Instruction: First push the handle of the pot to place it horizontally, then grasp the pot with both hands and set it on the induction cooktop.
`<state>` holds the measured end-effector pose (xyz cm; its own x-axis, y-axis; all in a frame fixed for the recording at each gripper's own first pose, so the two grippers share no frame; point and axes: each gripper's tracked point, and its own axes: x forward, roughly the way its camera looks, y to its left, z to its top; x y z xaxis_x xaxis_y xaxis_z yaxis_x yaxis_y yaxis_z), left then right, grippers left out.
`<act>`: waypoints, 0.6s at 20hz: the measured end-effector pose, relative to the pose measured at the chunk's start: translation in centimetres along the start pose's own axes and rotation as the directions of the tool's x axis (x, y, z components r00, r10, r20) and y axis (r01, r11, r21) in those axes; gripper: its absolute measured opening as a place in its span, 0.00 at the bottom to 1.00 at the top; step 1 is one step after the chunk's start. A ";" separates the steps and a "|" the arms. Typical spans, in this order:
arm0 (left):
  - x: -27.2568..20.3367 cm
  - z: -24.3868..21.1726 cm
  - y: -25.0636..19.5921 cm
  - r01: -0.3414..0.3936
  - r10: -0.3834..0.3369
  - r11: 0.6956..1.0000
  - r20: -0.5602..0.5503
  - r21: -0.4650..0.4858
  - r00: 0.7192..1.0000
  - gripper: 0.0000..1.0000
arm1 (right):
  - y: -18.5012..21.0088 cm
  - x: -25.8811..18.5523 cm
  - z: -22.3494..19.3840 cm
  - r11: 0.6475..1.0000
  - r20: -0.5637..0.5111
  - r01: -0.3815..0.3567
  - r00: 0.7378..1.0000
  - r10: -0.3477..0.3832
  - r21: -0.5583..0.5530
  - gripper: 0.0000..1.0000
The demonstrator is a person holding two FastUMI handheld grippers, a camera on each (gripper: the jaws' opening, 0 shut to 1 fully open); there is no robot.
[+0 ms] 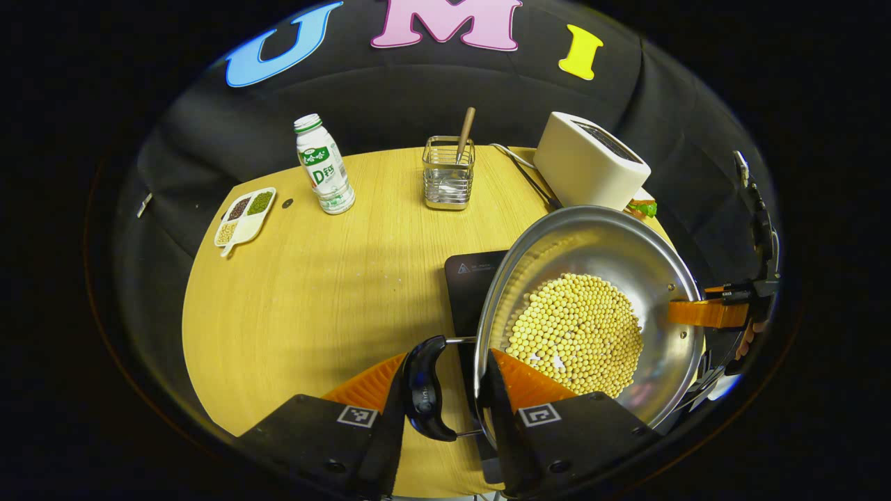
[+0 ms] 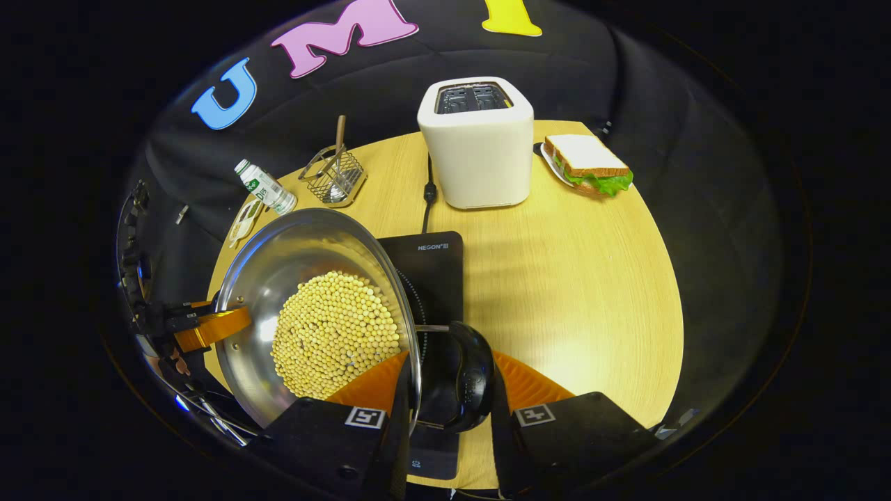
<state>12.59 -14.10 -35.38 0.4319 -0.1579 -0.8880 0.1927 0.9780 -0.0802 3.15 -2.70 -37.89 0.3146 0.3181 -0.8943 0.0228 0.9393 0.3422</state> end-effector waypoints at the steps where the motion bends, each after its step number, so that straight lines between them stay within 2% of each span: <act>1: 0.4 0.1 -0.2 0.003 -0.003 1.000 0.000 -0.004 1.000 0.59 | -0.3 0.2 0.2 1.000 0.002 0.004 1.000 -0.004 -0.002 0.52; 12: 1.8 0.0 0.3 0.013 -0.013 0.999 -0.020 -0.038 1.000 0.59 | -0.2 1.4 1.4 1.000 0.007 -0.009 1.000 0.009 -0.017 0.53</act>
<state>13.36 -14.11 -36.99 0.4119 -0.1683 -0.8956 0.1649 0.9803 -0.1084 4.89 -2.62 -38.86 0.3213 0.3254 -0.8893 0.0038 0.9387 0.3448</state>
